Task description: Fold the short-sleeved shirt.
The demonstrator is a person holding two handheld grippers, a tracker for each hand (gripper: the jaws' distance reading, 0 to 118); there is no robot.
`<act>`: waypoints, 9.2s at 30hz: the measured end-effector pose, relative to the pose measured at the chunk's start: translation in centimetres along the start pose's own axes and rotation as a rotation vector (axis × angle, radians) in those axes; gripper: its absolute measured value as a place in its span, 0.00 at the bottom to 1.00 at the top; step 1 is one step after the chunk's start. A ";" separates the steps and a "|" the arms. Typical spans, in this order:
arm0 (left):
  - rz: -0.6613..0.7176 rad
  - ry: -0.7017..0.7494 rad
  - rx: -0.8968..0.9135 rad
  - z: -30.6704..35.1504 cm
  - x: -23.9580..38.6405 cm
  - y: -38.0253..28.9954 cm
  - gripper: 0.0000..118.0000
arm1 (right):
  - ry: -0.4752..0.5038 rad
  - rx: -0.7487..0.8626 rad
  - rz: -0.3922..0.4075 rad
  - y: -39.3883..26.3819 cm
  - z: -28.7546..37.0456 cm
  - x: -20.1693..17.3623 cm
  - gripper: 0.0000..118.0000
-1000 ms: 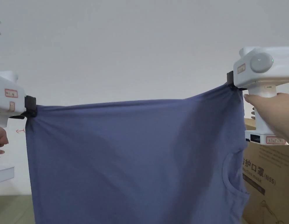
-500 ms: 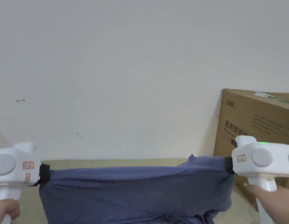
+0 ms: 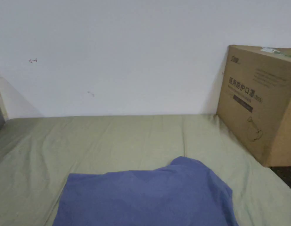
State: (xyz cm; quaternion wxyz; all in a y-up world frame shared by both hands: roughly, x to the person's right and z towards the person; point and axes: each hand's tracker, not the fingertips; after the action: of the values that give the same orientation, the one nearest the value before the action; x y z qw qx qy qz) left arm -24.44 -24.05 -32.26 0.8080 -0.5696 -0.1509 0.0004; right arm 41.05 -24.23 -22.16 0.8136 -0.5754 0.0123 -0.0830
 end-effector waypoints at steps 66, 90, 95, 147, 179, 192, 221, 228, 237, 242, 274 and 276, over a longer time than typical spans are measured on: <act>0.036 0.118 0.208 5.9 5.3 -5.6 0.02 | -0.035 0.192 -0.100 -2.7 6.4 -4.9 0.61; 0.081 0.102 0.181 6.8 5.6 -5.9 0.02 | -0.016 0.032 -0.041 -3.7 5.3 -3.0 0.03; 0.096 0.088 0.232 7.7 5.7 -4.1 0.02 | 0.001 0.090 0.001 -0.6 8.0 -4.2 0.02; 0.259 0.155 0.186 -3.7 -0.8 4.2 1.00 | 0.109 0.381 -0.166 5.3 6.8 -9.0 0.00; 0.131 0.155 0.242 1.5 2.6 5.5 0.04 | -0.149 0.082 -0.027 12.0 -3.0 -1.0 0.04; 0.091 0.083 0.191 5.9 1.5 0.7 0.04 | -0.074 0.030 -0.026 3.3 4.1 0.0 0.03; 0.074 0.068 0.405 8.8 2.7 9.2 0.00 | 0.037 0.398 0.025 9.8 8.8 -11.1 0.00; 0.044 0.104 0.235 -0.5 -2.7 18.0 0.47 | 0.048 0.333 0.053 12.2 6.9 -12.3 0.00; 0.018 0.111 0.050 -10.6 -5.4 19.6 0.85 | 0.013 0.231 0.002 12.8 3.4 -9.5 0.00; -0.085 0.094 0.201 -6.3 -2.7 18.0 0.00 | 0.007 0.228 -0.002 17.0 0.6 -7.7 0.00; -0.003 0.012 0.379 6.6 -1.0 12.4 0.00 | 0.006 0.326 -0.026 17.3 6.3 -5.6 0.00; -0.004 0.001 0.390 7.5 -1.3 10.4 0.00 | 0.019 0.336 -0.054 13.6 8.6 -4.9 0.00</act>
State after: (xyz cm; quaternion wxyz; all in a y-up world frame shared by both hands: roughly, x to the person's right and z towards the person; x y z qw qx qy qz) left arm -25.69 -13.75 -39.82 0.9031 -0.4019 -0.1485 0.0277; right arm 38.83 -11.11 -32.37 0.8956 -0.4306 -0.0097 -0.1113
